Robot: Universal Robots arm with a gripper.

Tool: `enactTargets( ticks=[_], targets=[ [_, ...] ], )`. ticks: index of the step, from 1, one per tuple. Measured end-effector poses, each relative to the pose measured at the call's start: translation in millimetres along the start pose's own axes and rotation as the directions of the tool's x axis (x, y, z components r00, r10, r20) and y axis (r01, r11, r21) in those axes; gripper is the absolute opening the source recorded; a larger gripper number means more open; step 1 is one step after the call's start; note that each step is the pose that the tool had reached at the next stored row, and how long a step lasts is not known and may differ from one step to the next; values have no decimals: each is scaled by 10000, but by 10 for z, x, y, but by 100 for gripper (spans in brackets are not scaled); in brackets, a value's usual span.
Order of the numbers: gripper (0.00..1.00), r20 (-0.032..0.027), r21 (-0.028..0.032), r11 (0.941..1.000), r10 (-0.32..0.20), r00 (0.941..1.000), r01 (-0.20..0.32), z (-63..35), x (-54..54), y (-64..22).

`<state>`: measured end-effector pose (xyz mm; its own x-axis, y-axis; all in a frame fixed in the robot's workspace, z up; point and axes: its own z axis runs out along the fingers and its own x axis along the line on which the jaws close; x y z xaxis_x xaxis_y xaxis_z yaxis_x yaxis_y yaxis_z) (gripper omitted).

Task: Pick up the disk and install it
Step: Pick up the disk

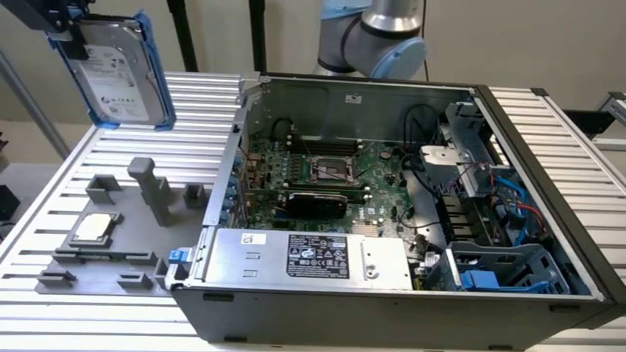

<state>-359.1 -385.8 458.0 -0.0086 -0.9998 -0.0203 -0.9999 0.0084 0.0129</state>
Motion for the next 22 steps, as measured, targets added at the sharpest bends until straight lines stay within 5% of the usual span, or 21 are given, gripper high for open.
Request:
enactTargets(
  ticks=[9, 22],
  targets=[
    [0, 10, 0, 10000, 0, 10000, 0, -193, 102, -407],
    [0, 11, 1, 10000, -1, 10000, 1, -310, 290, -996]
  ],
)
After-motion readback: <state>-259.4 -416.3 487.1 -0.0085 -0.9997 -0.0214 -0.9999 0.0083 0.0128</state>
